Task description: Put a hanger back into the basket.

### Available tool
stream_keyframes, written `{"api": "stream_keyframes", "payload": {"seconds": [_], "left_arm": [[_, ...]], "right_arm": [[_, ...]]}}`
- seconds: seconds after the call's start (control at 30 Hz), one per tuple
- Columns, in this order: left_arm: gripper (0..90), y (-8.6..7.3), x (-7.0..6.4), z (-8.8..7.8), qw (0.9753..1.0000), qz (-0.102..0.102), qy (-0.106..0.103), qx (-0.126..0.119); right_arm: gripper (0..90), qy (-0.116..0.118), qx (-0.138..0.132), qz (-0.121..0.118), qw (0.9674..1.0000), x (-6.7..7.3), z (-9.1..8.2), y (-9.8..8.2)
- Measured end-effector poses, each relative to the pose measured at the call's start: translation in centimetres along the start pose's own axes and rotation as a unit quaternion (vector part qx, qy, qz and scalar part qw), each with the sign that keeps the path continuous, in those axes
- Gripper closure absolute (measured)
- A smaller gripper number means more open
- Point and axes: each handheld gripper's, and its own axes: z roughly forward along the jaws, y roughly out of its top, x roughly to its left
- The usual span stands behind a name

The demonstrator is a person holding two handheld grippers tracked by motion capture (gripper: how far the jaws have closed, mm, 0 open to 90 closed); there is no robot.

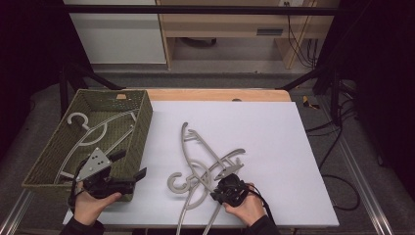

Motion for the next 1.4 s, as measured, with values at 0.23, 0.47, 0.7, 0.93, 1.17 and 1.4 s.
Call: {"api": "stream_keyframes", "payload": {"seconds": [0.23, 0.47, 0.7, 0.93, 1.17, 1.4], "left_arm": [[8.7, 0.2, 0.1, -0.2, 0.9999, 0.010, -0.003, 0.002], [8.5, 0.9, -0.6, -0.2, 0.9967, 0.068, -0.027, 0.036], [8.6, 2.7, -2.3, 0.1, 0.9870, 0.142, -0.053, 0.054], [9.4, 4.1, -4.8, 1.5, 0.9654, 0.233, -0.080, 0.087], [13.9, 4.5, -6.4, 3.2, 0.9415, 0.299, -0.102, 0.118], [28.3, 4.2, -7.5, 4.6, 0.9120, 0.373, -0.111, 0.129]], "right_arm": [[82.1, 0.027, -0.024, -0.007, 0.9993, -0.9, -2.6, 0.6], [82.1, 0.067, -0.045, -0.036, 0.9961, -1.6, -5.8, 1.5], [82.0, 0.110, -0.054, -0.067, 0.9902, -1.8, -8.7, 2.1], [81.9, 0.158, -0.047, -0.101, 0.9811, -1.5, -10.0, 2.3], [81.9, 0.185, -0.040, -0.121, 0.9744, -1.3, -10.9, 2.0], [81.9, 0.196, -0.033, -0.130, 0.9714, -1.2, -11.5, 1.8]]}}
